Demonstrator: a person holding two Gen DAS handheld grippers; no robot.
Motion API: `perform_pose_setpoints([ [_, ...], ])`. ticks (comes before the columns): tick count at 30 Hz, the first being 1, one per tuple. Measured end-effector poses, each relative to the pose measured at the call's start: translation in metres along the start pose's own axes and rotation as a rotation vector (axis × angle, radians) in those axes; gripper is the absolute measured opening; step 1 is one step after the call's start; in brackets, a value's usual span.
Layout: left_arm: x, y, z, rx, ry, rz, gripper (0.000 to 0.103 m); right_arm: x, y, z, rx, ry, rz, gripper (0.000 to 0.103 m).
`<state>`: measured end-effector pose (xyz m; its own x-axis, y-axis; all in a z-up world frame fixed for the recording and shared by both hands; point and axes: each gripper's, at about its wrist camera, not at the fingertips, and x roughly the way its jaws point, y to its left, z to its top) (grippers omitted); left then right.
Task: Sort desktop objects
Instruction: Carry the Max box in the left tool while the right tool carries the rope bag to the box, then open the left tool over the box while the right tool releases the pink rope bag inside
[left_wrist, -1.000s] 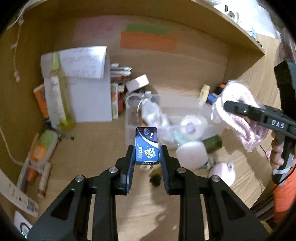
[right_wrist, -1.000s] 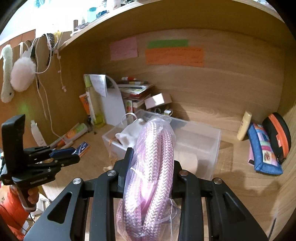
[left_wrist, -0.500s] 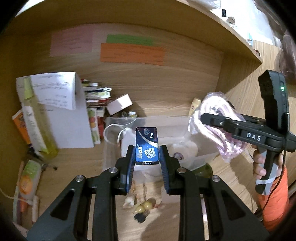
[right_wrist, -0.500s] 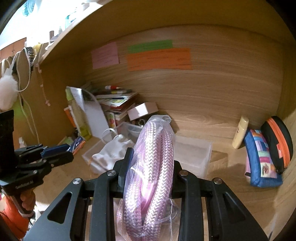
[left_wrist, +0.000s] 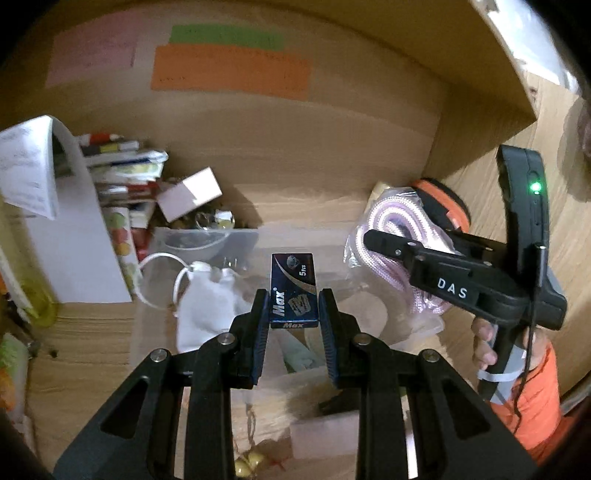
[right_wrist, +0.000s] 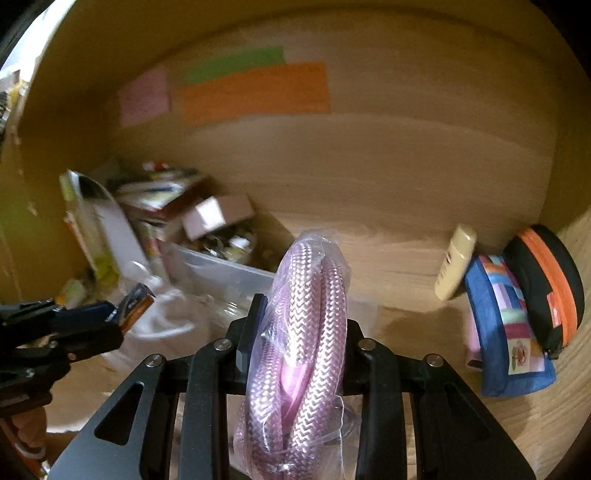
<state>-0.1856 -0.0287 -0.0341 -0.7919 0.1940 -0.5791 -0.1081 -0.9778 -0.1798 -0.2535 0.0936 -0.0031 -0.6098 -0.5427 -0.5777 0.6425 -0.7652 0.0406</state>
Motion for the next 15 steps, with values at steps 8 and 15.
perform_pose_setpoints([
  [8,0.027,-0.004,-0.01,0.033,0.071,0.011,0.026,0.018,0.01,-0.013,-0.093,0.04,-0.079,0.026],
  [15,0.036,-0.006,-0.015,0.055,0.091,0.035,0.026,0.023,0.015,-0.018,-0.107,0.053,-0.053,0.027],
])
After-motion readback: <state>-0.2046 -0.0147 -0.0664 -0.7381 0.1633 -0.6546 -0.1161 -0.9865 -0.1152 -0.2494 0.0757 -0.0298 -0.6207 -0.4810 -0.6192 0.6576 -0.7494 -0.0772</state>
